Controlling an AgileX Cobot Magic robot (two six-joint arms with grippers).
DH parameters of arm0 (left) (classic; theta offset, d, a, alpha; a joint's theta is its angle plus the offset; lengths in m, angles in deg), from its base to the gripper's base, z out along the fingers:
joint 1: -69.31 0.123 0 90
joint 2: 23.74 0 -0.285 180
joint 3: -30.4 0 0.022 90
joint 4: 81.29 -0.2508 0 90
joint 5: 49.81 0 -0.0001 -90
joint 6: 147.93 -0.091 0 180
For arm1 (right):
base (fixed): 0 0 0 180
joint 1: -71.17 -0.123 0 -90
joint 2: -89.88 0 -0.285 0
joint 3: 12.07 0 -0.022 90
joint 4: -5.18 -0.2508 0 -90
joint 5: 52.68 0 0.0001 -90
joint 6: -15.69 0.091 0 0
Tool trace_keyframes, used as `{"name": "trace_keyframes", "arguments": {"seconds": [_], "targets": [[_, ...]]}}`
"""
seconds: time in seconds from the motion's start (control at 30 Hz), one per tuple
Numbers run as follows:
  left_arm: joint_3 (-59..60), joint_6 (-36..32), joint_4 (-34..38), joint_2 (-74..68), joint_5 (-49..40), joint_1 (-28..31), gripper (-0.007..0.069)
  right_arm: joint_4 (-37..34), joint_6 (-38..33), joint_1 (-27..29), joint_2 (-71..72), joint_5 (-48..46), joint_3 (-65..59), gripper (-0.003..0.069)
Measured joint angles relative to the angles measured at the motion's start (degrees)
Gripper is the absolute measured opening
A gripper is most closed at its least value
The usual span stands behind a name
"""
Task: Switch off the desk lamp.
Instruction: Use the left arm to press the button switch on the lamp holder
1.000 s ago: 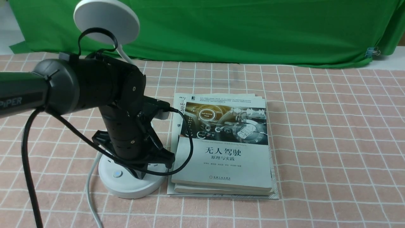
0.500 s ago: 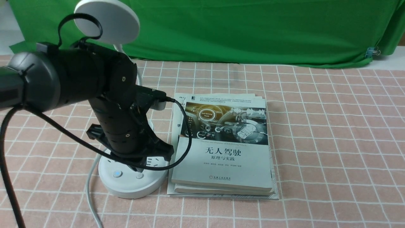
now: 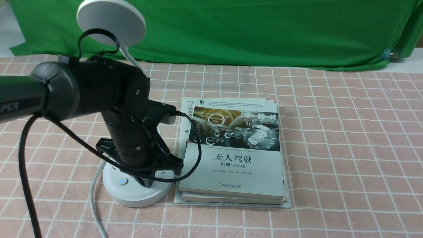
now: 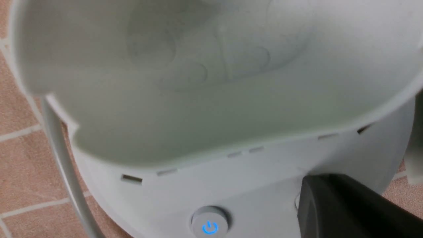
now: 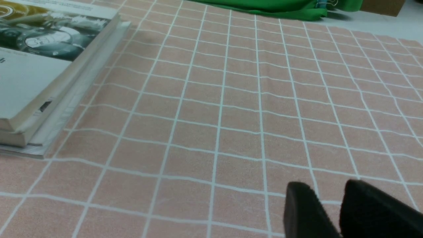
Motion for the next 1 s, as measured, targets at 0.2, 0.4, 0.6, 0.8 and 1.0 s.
{"name": "trace_keyframes", "arguments": {"seconds": [0.2, 0.4, 0.6, 0.8, 1.0], "targets": [[0.05, 0.00, 0.17, 0.34, 0.25, 0.00, 0.0006, 0.00, 0.00, 0.00, 0.00, 0.00, 0.00, 0.0240], [0.05, 0.00, 0.25, 0.52, -0.05, 0.00, 0.0006, 0.00, 0.00, 0.00, 0.00, 0.00, 0.00, 0.0240], [0.05, 0.00, 0.25, 1.91, -0.34, 0.00, 0.0006, 0.00, 0.00, 0.00, 0.00, 0.00, 0.00, 0.0240], [0.05, 0.00, 0.30, 3.78, -0.64, 0.00, 0.0006, 0.00, 0.00, 0.00, 0.00, 0.00, 0.00, 0.0240], [0.05, 0.00, 0.37, 3.04, -0.27, 0.00, 0.0006, 0.00, 0.00, 0.00, 0.00, 0.00, 0.00, 0.0240]]}}
